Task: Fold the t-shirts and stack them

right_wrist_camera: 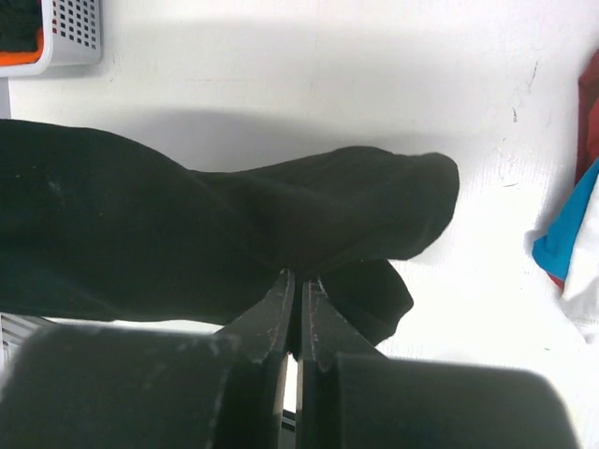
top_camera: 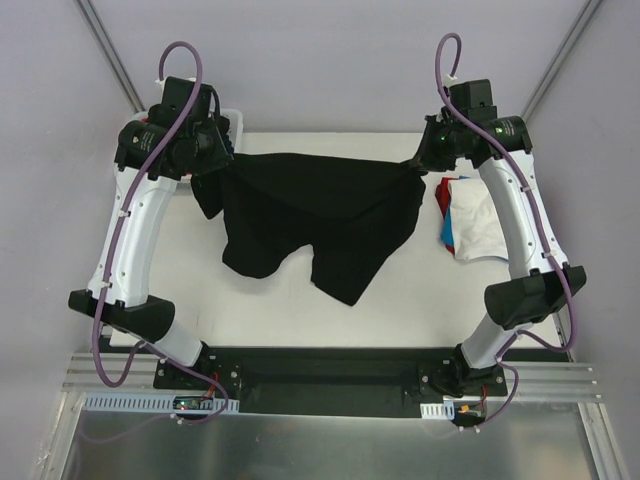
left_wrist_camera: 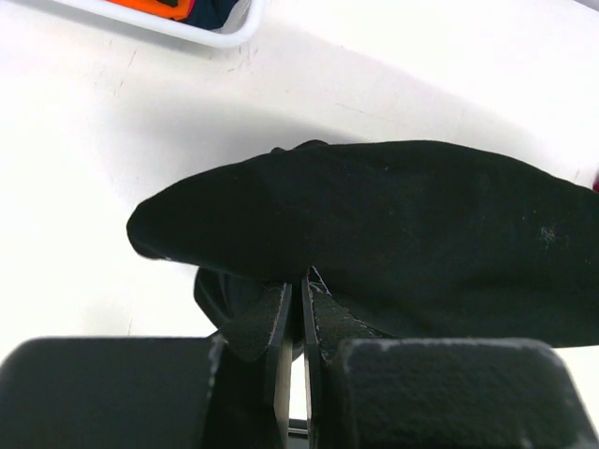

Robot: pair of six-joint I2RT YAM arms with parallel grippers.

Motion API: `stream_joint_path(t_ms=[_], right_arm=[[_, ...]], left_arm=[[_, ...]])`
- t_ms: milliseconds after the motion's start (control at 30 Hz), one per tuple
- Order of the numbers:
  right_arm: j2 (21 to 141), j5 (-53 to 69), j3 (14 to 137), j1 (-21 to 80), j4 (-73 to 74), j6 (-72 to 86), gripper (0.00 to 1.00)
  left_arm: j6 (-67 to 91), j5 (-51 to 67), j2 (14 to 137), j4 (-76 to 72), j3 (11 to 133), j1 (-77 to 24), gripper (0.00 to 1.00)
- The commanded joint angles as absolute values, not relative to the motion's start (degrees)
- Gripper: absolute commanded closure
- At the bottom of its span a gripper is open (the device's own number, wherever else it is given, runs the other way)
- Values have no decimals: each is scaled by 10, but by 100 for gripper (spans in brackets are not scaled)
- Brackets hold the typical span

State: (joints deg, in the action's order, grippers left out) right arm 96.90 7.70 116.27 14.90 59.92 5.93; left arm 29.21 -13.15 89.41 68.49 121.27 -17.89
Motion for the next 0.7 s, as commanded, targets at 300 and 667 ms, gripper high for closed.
stream_joint_path(t_ms=[300,667], right_arm=[[897,95,1071,139,599,43,99],[843,84,1037,139,603,45,99]], left_arm=[[331,-109,824,686,1098,-173,97],[318,-103,762,671,1093,-173,95]])
